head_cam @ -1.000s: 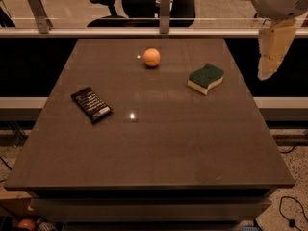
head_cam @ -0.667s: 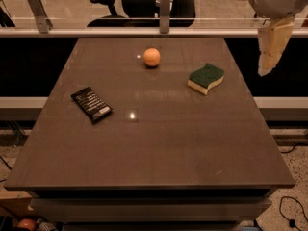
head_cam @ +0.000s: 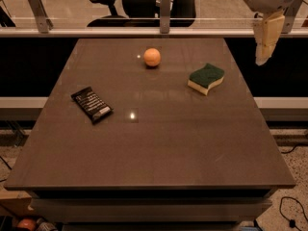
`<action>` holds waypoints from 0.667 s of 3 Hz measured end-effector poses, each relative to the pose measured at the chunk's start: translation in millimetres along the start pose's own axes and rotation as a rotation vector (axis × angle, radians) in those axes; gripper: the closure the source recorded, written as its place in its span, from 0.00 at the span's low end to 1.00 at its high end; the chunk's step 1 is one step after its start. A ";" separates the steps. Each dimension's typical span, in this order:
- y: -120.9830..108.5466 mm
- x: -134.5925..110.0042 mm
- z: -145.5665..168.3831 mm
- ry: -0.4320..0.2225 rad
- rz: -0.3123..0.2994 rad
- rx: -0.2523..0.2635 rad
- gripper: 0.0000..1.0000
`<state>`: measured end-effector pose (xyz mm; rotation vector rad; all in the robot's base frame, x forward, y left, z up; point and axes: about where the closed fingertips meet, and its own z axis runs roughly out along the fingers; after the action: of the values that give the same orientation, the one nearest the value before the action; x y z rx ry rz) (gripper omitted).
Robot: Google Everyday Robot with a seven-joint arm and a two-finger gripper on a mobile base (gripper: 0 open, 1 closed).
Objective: Move sponge near rxbar chocolate
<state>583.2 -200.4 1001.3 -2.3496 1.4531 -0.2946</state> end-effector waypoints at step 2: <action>-13.5 28.3 47.4 0.094 0.028 -0.114 0.00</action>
Offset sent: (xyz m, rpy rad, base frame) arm 0.0471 -0.0220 -0.0594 -0.2188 0.1541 -0.1092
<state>623.9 -211.0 963.2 -2.4318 1.5845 -0.3275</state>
